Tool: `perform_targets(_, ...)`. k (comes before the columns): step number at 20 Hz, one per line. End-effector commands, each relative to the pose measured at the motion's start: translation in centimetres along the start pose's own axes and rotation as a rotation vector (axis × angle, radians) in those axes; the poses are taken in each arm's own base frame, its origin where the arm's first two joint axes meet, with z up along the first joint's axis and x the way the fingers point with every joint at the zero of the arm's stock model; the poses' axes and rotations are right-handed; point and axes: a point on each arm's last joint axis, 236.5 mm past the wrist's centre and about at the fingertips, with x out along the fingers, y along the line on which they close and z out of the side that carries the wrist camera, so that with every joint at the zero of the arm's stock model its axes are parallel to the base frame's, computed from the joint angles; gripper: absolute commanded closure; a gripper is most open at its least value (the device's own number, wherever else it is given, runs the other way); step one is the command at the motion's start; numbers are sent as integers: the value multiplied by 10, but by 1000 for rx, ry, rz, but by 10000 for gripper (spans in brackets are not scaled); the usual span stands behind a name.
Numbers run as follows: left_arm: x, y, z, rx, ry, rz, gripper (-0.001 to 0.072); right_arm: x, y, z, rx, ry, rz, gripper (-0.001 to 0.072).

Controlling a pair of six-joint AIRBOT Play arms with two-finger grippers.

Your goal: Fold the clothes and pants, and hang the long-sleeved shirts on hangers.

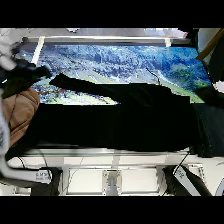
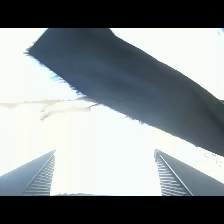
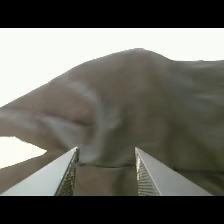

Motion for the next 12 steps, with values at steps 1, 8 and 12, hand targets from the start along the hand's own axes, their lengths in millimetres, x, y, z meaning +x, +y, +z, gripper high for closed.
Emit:
perform_targets(1,82,-53,8,47,97,20,-13,60,39,-29,-85,127,71,324)
perform_targets(8,141,-58,-38,163,232,159,-12,102,63,-80,-160,304,115,324)
perform_targets(12,145,-60,-27,104,175,161,-12,104,65,-81,-178,302,111,324)
